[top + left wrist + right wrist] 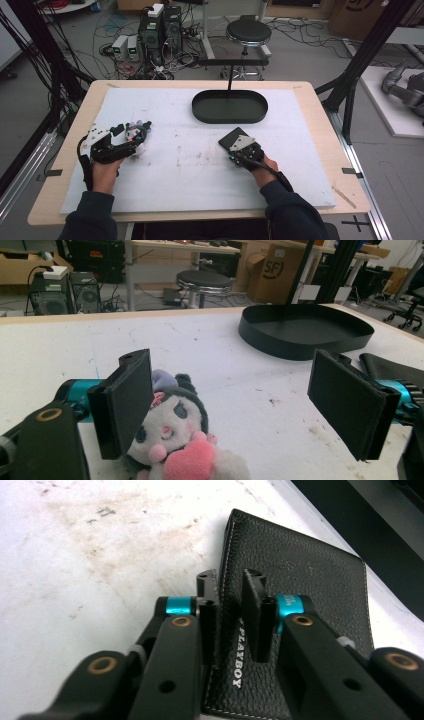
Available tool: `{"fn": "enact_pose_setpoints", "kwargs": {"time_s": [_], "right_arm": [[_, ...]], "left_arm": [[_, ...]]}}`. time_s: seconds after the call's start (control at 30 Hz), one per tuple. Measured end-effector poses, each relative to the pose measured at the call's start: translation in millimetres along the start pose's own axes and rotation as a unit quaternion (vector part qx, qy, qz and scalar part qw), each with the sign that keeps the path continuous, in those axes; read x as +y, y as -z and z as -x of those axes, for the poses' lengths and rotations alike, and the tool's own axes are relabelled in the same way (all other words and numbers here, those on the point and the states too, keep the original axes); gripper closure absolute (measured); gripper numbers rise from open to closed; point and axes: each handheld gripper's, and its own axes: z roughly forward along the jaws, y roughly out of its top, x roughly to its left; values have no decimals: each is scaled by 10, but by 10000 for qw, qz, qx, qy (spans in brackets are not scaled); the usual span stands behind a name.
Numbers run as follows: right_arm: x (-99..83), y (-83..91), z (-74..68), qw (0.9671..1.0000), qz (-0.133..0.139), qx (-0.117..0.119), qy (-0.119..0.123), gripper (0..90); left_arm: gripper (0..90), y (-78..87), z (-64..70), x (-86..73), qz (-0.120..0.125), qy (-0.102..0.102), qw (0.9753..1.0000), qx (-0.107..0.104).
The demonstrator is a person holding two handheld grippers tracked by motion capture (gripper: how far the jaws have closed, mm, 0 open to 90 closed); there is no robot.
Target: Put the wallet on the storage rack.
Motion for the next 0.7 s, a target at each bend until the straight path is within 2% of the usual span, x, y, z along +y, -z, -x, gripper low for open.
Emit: {"fn": "enact_pose_setpoints", "kwargs": {"time_s": [0.03, 0.13, 0.23, 0.33, 0.43, 0.53, 0.7], "right_arm": [[6, 22, 30, 9999, 8, 102, -138, 825], [20, 93, 84, 9993, 84, 186, -307, 838], [25, 181, 156, 9973, 297, 335, -579, 844], [13, 248, 235, 9935, 365, 549, -929, 843], [-22, 260, 304, 9901, 460, 692, -1134, 840], [-41, 233, 318, 9897, 391, 718, -1176, 846], [-10, 273, 306, 9920, 471, 629, -991, 863]], "left_arm": [[184, -1, 0, 0, 9, 1, 10000, 3], [184, 0, -12, -1, -19, -19, 10000, 20], [184, 5, -20, -1, -11, 8, 10000, 28], [184, 7, -22, -2, -10, 4, 10000, 29], [184, 6, -18, -1, -16, -19, 10000, 26], [184, 3, -9, 0, -18, -35, 10000, 26], [184, 4, -19, -3, -23, -21, 10000, 31]]}}
